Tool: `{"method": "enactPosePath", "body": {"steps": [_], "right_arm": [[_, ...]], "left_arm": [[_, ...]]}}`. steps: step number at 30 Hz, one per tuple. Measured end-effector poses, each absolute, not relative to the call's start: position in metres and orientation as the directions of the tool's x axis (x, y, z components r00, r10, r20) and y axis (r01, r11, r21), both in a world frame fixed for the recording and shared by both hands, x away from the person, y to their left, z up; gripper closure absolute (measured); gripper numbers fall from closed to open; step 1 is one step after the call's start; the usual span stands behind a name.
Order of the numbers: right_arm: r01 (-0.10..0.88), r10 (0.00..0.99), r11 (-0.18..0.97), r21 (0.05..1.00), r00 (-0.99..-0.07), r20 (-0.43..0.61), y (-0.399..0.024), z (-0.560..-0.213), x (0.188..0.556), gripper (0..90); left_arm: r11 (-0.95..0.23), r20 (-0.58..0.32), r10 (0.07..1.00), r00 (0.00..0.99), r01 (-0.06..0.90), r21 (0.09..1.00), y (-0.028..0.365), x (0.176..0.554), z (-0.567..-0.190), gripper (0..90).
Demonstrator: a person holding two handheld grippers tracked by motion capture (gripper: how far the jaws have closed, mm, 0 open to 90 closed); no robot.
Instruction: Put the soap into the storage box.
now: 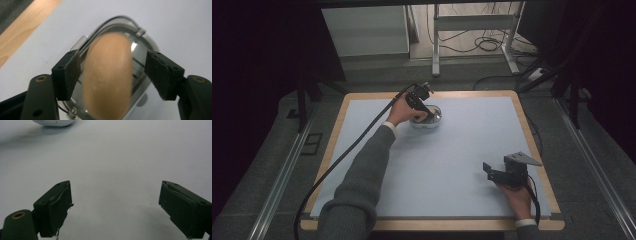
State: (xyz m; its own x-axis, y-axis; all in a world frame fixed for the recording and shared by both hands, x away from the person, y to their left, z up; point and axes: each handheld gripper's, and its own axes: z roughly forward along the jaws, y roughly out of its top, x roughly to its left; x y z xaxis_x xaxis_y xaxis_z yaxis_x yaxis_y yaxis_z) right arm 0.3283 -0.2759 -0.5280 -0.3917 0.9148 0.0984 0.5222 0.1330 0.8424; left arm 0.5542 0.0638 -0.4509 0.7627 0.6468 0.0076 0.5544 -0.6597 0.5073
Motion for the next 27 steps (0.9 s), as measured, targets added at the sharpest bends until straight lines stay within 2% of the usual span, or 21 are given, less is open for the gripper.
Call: {"method": "enactPosePath", "body": {"steps": [10, 17, 27], "right_arm": [[0.519, 0.917, 0.134, 0.844, -0.388, 0.093, -0.276, -0.528, 0.327, 11.4], [0.519, 0.917, 0.132, 0.845, -0.387, 0.094, -0.276, -0.528, 0.328, 11.4], [0.521, 0.92, 0.131, 0.843, -0.38, 0.093, -0.276, -0.528, 0.328, 11.4]], "left_arm": [[-0.67, 0.049, 0.645, 0.763, 0.533, 0.516, 0.072, 0.53, -0.429, 21.0], [-0.633, 0.027, 0.656, 0.754, 0.531, 0.563, 0.087, 0.504, -0.419, 22.0], [-0.598, 0.017, 0.662, 0.749, 0.514, 0.615, 0.117, 0.456, -0.426, 18.8]]}}
